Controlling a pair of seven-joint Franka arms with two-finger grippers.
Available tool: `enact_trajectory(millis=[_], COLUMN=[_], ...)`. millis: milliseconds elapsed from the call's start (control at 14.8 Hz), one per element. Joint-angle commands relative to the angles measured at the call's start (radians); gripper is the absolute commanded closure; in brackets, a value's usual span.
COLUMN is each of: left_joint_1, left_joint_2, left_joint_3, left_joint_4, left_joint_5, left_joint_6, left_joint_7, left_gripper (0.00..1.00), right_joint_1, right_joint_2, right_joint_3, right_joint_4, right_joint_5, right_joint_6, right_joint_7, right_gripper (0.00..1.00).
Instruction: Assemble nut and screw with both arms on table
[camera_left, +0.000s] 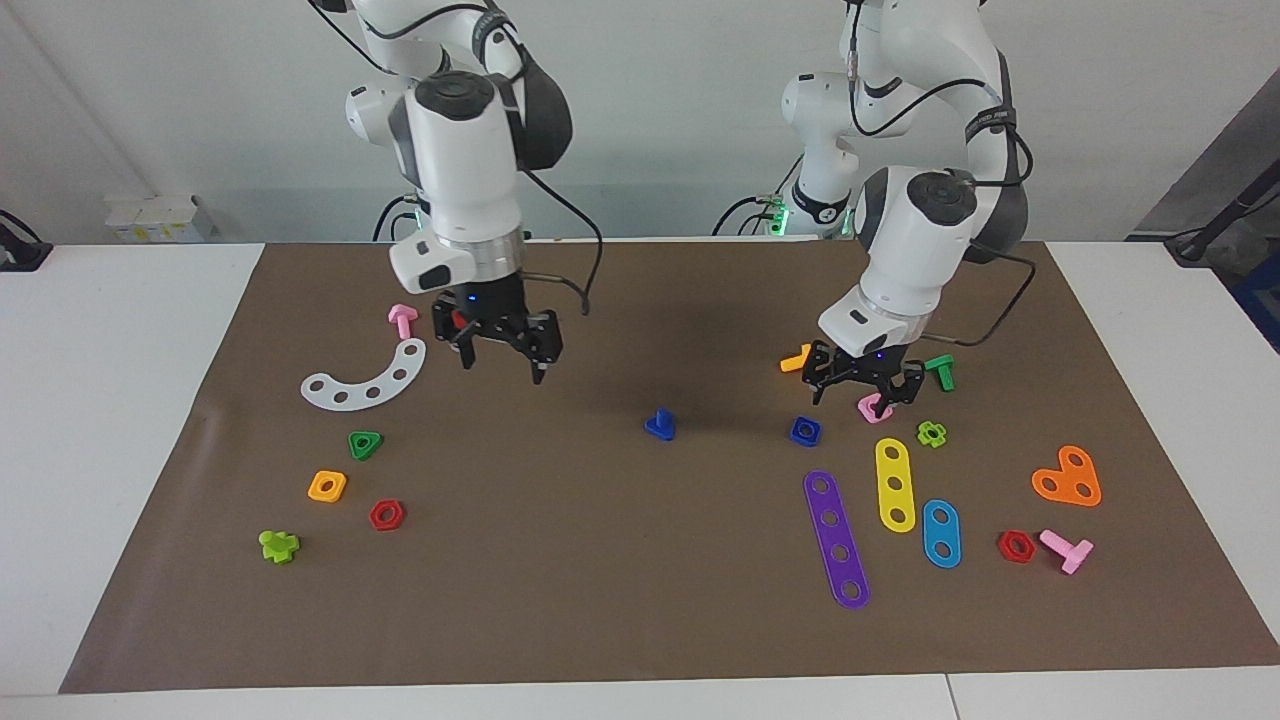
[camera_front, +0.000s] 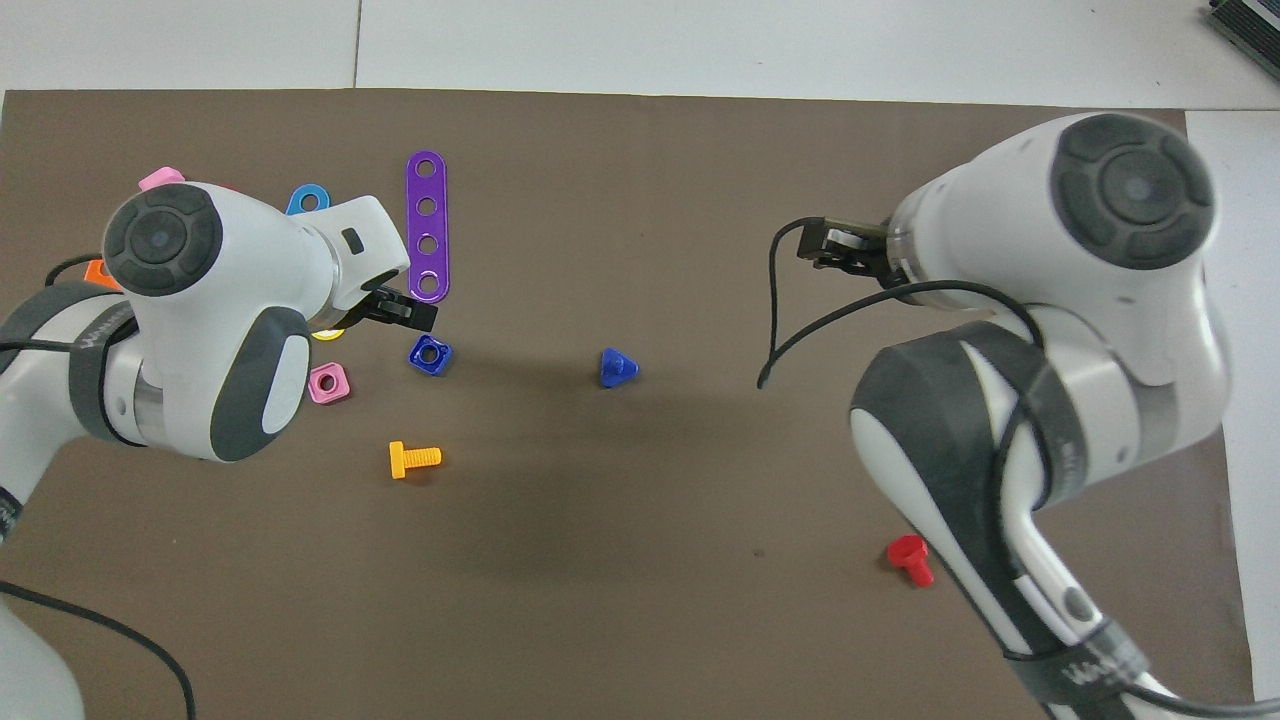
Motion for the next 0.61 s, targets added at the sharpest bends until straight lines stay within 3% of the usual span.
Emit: enact_trajectory(millis=[0, 203, 542], left_joint_1=[-0.036, -0.038, -0.036], left_joint_2=[0.048, 0.112, 0.118], left_joint_3=[0.015, 0.016, 0.016], left_joint_4=[-0.016, -0.017, -0.082], left_joint_5=[-0.004, -0.004, -0.004], left_joint_6=[0.075, 0.092, 0.128], left_joint_7=[0.036, 0.088, 0.113], left_gripper=[0.09, 0.11, 0.14], right_joint_1=[-0.113, -0.220, -0.339], right_joint_2=[-0.066, -0.115, -0.158], right_joint_3=[0.015, 0.014, 0.012], right_joint_4=[-0.027, -0.027, -0.006], right_joint_5=[0.049, 0.049, 0.046], right_joint_6=[-0.091, -0.213, -0.322], right_joint_7=[-0.165, -0.303, -0.451], right_gripper=[0.00, 0.00, 0.00])
